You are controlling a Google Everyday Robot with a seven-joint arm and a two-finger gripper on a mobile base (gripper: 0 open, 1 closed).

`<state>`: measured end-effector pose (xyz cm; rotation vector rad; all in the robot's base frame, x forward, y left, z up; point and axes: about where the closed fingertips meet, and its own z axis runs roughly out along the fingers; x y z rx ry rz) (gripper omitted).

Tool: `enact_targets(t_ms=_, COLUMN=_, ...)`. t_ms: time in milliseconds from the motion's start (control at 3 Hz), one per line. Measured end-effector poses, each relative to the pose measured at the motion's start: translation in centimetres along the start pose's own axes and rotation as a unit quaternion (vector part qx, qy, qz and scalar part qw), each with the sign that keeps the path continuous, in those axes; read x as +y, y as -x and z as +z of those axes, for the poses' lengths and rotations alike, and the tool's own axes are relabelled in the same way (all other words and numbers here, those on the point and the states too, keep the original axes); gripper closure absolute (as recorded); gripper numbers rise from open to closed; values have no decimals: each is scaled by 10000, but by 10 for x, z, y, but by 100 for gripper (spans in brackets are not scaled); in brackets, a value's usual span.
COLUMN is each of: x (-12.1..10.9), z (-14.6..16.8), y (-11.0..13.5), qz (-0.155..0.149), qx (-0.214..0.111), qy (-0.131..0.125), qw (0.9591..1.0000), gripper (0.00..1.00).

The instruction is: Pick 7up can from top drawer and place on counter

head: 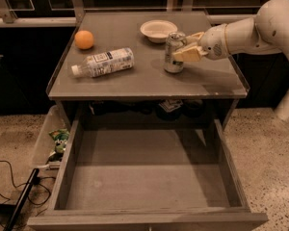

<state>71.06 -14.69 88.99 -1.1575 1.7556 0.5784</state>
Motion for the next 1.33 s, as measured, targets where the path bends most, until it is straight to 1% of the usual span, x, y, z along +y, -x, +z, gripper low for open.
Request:
enact_targets(t_ms=667, x=0, z=0, y=0, qz=0, qx=0, qy=1, qw=10000, gripper=13)
enact_targets(t_ms=1000, x=0, z=0, y=0, qz=0, qx=0, qy=1, qw=10000, gripper=0)
enact_targets(t_ms=1333, x=0, z=0, y=0, qz=0, qx=0, qy=1, qw=10000, gripper=0)
